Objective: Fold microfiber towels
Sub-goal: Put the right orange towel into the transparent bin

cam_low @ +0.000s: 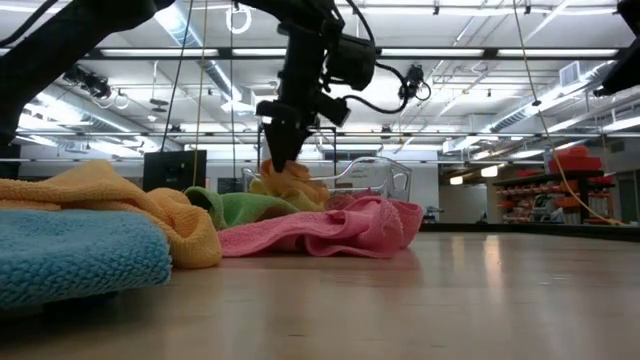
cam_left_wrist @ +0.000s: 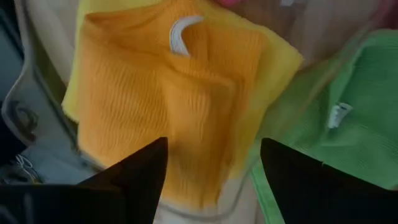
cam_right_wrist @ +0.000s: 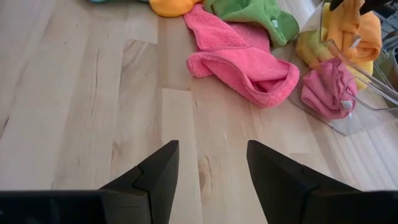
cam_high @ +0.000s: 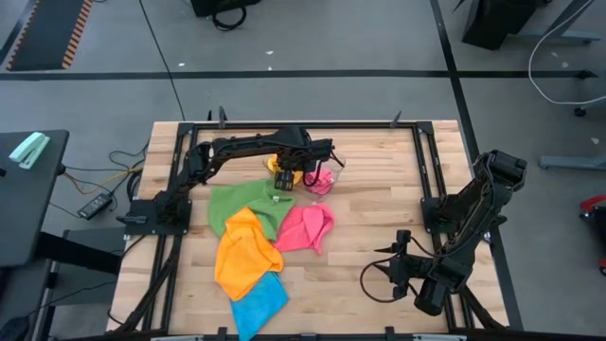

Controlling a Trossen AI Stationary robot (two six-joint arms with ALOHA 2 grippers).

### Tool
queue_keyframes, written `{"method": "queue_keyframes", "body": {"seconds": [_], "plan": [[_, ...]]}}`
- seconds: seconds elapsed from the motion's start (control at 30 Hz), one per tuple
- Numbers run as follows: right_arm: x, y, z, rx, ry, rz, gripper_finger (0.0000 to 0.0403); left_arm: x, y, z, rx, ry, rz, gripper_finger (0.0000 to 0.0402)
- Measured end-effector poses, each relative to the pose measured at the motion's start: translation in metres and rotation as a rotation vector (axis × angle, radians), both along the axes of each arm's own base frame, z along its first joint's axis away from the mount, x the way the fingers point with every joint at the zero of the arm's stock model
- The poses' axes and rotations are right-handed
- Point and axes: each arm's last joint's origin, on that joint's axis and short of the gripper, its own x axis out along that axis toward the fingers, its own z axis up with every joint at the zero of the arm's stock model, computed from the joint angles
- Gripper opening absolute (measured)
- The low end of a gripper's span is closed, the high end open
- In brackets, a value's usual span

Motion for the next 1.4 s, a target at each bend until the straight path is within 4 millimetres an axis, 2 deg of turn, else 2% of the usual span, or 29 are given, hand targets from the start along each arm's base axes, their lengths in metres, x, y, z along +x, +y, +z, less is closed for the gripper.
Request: {"method": "queue_keyframes", "body": {"seconds": [0.2, 0.3, 0.37, 0.47, 0.53, 0.67, 0.87, 1.0, 1.1, 1.4], "plan": [[0.0, 0.0, 0.001, -0.018, -0.015, 0.001, 0.02, 0.005, -0.003, 0.034, 0.029, -0.111, 0.009, 0.0248], [0.0, 0.0, 0.001, -0.021, -0.021, 0.0, 0.02, 0.005, 0.006, 0.047, 0.063, -0.166, 0.033, 0.0228], [0.0, 0.0, 0.001, -0.021, -0.021, 0.0, 0.02, 0.003, 0.017, 0.048, 0.082, -0.184, 0.066, 0.0213], [0.0, 0.0, 0.001, -0.02, -0.022, 0.0, 0.02, 0.001, 0.03, 0.038, 0.073, -0.189, 0.125, 0.0194], [0.0, 0.0, 0.001, -0.019, -0.023, 0.0, 0.02, 0.001, 0.035, 0.025, 0.046, -0.182, 0.139, 0.0186], [0.0, 0.0, 0.001, -0.023, -0.021, 0.003, 0.02, 0.003, 0.032, -0.005, 0.032, -0.154, 0.107, 0.0183], [0.001, 0.0, 0.001, -0.025, -0.021, 0.004, 0.02, -0.003, 0.029, -0.042, 0.035, -0.079, 0.087, 0.0215], [0.001, 0.0, 0.001, -0.025, -0.021, 0.004, 0.02, -0.008, 0.031, -0.047, 0.041, -0.05, 0.112, 0.0238], [0.001, 0.0, 0.001, -0.026, -0.021, 0.004, 0.02, -0.005, 0.029, -0.037, 0.043, -0.056, 0.117, 0.0244], [0.001, 0.0, 0.001, -0.025, -0.022, 0.004, 0.02, 0.001, 0.022, 0.024, 0.061, -0.14, 0.12, 0.0223]]}}
